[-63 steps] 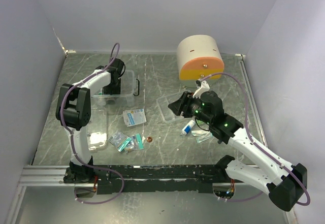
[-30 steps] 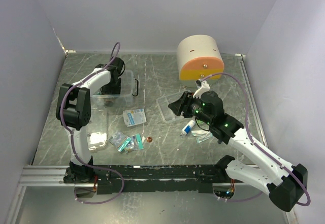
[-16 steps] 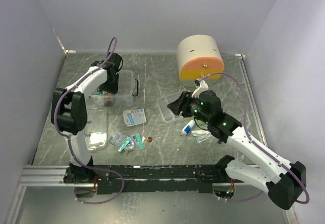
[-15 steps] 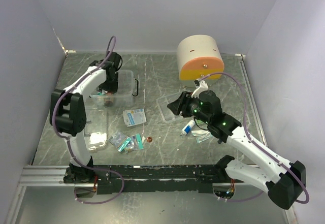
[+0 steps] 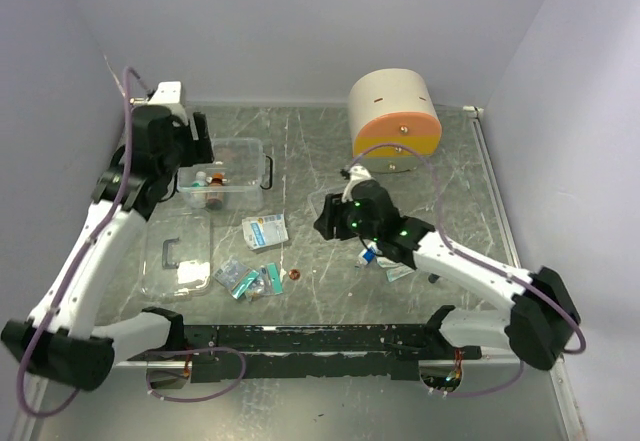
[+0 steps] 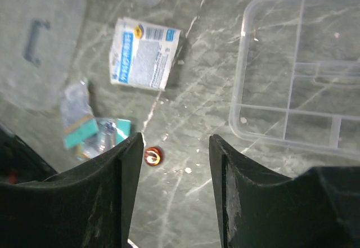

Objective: Organize the medicine kit

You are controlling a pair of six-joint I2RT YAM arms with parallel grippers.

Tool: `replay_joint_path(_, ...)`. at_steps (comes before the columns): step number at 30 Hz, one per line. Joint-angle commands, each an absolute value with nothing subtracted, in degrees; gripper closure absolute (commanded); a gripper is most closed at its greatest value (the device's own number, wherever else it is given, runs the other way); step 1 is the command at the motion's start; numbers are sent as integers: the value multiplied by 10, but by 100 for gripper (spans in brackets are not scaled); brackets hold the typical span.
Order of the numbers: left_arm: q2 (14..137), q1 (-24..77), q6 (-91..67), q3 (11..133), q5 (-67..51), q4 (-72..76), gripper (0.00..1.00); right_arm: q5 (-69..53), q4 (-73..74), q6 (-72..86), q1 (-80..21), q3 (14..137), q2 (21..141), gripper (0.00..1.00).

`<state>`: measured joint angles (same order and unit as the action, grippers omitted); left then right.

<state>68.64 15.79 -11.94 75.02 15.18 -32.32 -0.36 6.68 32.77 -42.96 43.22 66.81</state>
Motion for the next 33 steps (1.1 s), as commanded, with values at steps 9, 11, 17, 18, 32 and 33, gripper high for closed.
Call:
replay_joint_path(9, 508, 153, -182, 621, 200, -180, 0, 132, -5, -54, -569, 534, 890, 37)
replay_joint_path(11, 499, 153, -203, 607, 197, -176, 2, 123, -25, -112, -585, 539, 916, 38)
replay_joint_path(17, 467, 153, -195, 574, 139, -145, 7, 74, -84, -223, -619, 532, 946, 42)
replay_joint_path(18, 460, 153, -197, 567, 136, -144, 8, 56, -87, -232, -621, 534, 951, 48)
replay_joint_path(32, 440, 153, -214, 550, 240, -161, 10, 61, -81, -317, -638, 616, 1073, 52)
replay_joint_path(33, 440, 152, -212, 549, 241, -162, 10, 68, -81, -319, -637, 621, 1083, 51)
